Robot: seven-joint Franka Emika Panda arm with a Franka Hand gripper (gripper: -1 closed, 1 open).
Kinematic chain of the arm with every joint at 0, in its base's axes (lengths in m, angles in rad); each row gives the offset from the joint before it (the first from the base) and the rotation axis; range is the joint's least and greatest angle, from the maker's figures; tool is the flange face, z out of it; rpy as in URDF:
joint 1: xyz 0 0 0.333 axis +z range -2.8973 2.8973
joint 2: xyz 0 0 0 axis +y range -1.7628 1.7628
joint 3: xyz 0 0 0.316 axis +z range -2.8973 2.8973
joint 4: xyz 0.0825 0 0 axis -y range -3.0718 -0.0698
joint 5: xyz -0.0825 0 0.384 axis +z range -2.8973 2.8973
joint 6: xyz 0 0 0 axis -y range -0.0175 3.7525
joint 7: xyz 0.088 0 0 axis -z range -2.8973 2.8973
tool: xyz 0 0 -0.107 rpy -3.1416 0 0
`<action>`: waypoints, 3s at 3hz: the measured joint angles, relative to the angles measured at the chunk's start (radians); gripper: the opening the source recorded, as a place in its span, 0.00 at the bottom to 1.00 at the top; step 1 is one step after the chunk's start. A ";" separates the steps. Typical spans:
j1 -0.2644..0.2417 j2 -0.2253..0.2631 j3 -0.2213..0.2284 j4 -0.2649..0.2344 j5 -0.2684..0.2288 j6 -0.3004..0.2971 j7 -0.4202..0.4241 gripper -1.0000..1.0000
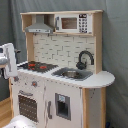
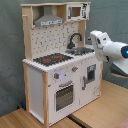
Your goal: Play with the kitchen
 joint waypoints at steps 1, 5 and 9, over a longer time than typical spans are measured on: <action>0.000 0.007 -0.045 0.012 0.000 -0.070 -0.067 1.00; -0.069 0.226 -0.164 0.098 0.000 -0.274 -0.331 1.00; -0.148 0.565 -0.145 0.225 0.000 -0.396 -0.479 1.00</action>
